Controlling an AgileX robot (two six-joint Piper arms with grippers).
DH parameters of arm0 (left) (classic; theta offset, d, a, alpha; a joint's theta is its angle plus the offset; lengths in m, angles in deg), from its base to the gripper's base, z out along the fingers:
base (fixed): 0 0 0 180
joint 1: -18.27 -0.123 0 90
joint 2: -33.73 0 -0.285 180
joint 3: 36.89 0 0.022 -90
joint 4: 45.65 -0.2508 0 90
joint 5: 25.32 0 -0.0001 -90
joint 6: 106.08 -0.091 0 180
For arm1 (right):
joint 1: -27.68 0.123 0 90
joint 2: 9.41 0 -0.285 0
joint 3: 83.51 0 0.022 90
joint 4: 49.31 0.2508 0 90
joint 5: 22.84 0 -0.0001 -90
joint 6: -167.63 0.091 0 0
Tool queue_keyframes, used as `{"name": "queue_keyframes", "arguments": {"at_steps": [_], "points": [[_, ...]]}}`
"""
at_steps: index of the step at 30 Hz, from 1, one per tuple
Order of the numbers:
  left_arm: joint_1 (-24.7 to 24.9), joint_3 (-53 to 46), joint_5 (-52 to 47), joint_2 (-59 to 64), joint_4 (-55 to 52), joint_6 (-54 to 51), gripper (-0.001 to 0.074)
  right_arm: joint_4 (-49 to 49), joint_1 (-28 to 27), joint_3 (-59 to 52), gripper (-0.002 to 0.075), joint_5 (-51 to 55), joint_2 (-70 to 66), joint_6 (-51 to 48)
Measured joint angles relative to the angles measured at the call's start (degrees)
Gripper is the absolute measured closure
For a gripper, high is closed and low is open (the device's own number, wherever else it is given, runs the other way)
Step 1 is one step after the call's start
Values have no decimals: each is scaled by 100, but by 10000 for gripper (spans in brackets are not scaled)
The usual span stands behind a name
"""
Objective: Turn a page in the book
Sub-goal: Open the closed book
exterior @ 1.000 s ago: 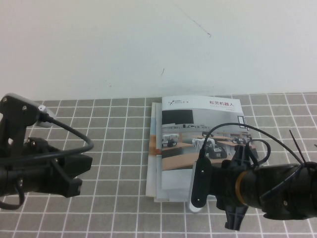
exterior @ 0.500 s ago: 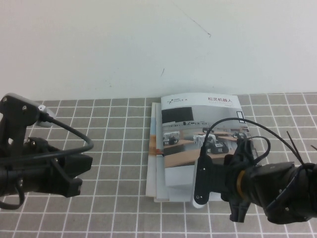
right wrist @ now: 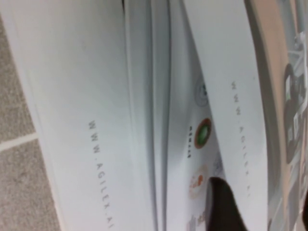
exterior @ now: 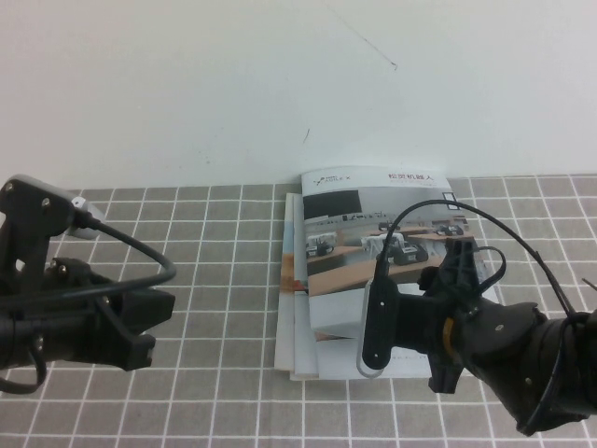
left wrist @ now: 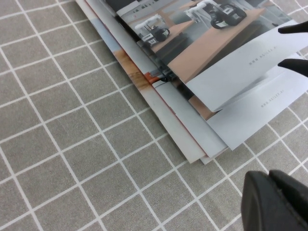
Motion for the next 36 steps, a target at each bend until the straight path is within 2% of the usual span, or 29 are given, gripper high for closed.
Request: {"name": "queue_keyframes", "arguments": {"at_steps": [14,20,29,36], "points": [[58,0,57,231,33,-142,738,-261,52,181,380,409,52,167],[683,0,243,477,43,-462,738,-261,52,181,380,409,247,167],[1741,0,2115,971,381,-850,738,-270,52,209,381,349,295,291],[2329,0,2371,1607,781,-1709,728,-274,52,542,381,241,295,404]]}}
